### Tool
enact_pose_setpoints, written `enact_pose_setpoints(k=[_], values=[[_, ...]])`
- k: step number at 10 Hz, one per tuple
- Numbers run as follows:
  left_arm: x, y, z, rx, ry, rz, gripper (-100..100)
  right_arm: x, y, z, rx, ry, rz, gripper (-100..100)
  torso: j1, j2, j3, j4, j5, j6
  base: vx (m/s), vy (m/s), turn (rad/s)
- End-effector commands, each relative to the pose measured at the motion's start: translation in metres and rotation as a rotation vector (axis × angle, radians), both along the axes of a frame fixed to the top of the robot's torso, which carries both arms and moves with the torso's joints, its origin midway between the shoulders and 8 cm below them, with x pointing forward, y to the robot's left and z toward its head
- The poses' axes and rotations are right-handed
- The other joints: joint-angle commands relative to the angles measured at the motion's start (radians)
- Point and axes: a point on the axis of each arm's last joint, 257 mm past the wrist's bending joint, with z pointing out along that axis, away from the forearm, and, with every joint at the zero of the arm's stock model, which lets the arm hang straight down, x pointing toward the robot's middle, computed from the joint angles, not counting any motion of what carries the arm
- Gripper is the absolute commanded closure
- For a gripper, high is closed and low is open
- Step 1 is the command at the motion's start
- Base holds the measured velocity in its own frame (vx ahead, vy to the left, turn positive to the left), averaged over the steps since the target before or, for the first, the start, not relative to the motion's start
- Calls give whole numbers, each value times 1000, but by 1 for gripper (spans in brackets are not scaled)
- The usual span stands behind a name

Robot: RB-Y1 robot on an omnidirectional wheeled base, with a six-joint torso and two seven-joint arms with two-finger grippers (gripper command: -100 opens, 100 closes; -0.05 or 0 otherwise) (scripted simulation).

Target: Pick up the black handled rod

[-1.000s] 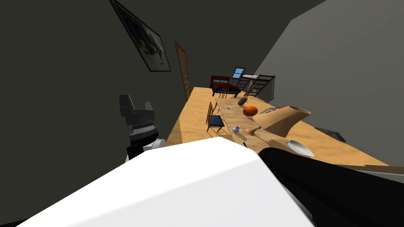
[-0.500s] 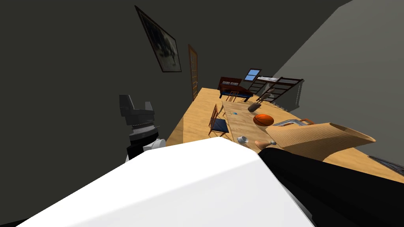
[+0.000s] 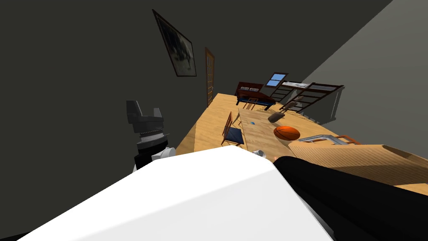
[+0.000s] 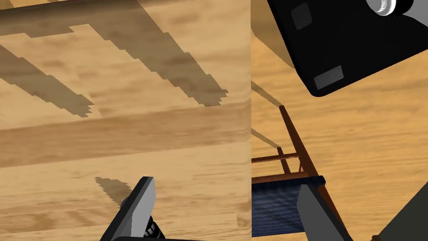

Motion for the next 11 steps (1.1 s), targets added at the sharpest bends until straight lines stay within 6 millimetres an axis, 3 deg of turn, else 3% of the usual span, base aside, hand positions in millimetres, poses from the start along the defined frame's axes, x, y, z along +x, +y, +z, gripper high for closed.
enact_pose_setpoints(k=[1, 2, 4, 5, 6, 7, 8, 11], values=[[0, 0, 0, 0, 0, 0, 0, 0, -22, -1, -31, 28, 17, -100, 0, 0, 0, 0, 0, 0, -24, -132, 239], [0, 0, 0, 0, 0, 0, 0, 6, -41, -2, -59, 42, 33, -100, -1, 1, 1, 0, 0, 0, -19, -143, 268], [0, 0, 0, 0, 0, 0, 0, 13, -52, -4, -77, 46, 43, -100, 0, 1, 1, 0, 0, 1, -27, -94, 120], [0, 0, 0, 0, 0, 0, 0, 9, -46, -3, -66, 42, 39, -100, 2, 1, 1, 0, 0, 1, -14, -41, 43], [0, 0, 0, 0, 0, 0, 0, 10, -48, -4, -69, 44, 39, 0, 5, 1, 1, 0, 1, 2, -2, -9, -5], [0, 0, 0, 0, 0, 0, 0, 7, -52, -6, -71, 45, 36, -100, 8, 0, 0, 0, 1, 2, 3, 8, 34], [0, 0, 0, 0, 0, 0, 0, 13, -52, -10, -67, 29, 40, -100, 9, 0, 0, 0, 2, 2, 9, 20, 57], [0, 0, 0, 0, 0, 0, 0, 1, -59, -12, -74, 46, 29, -100, 10, -1, 0, 0, 2, 2, 7, 18, 21]])
